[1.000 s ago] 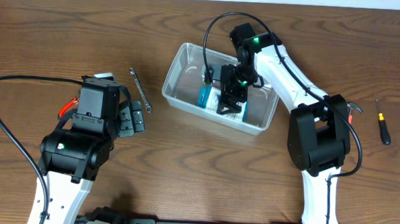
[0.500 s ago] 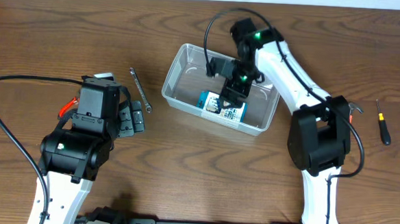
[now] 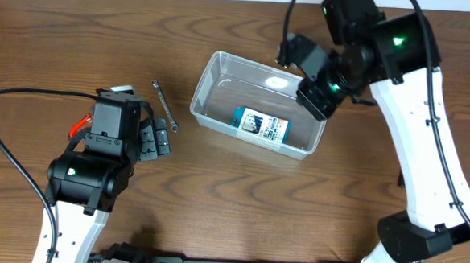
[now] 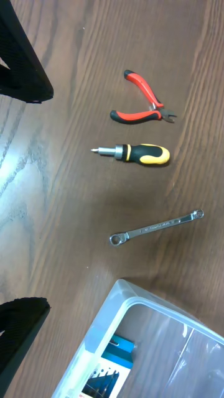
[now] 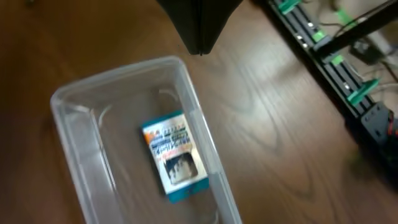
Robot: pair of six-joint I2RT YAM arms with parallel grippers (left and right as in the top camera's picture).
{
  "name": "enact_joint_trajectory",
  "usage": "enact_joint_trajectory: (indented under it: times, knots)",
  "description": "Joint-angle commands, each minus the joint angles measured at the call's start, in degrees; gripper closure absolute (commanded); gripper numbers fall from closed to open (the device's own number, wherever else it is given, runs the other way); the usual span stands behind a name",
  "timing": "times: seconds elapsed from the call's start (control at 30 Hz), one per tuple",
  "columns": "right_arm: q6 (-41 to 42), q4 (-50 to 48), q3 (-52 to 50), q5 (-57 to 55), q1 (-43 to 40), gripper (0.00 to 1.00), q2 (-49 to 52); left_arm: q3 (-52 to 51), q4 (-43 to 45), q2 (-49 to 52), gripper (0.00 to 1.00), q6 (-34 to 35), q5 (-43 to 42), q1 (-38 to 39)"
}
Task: Pack container
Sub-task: 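Open the right gripper and nudge the box inside the container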
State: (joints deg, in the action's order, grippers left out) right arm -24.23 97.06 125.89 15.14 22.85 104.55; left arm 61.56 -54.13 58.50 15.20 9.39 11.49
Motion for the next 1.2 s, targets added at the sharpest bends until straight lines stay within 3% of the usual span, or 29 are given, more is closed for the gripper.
enact_joint_trajectory:
  times: [0.0,0.17,0.47,0.67,1.17]
  knots:
    - [7.2,-0.1,-4.1,-1.9,1.3,0.98,0.1,0.4,-0.2,0.2,0.02,-0.1,0.3,0.2]
    - [10.5,-3.5,-14.1,-5.1,3.5,0.98,-4.2,0.4,-1.0,0.2,0.02,-0.3,0.3,0.2]
    - [15.6,-20.7,-41.3,-7.4,7.3,0.98,-15.6,0.4,-1.4,0.2,0.02,-0.5,0.3,0.2]
    - [15.6,-30.8,-55.6,-7.5,6.9,0.99,-16.6,0.4,-1.4,0.2,0.02,-0.5,0.3,0.2]
    - [15.6,-40.7,-61.0,-10.8,0.8,0.99,-15.0,0.4,-1.5,0.2,0.02,-0.5,0.3,0.2]
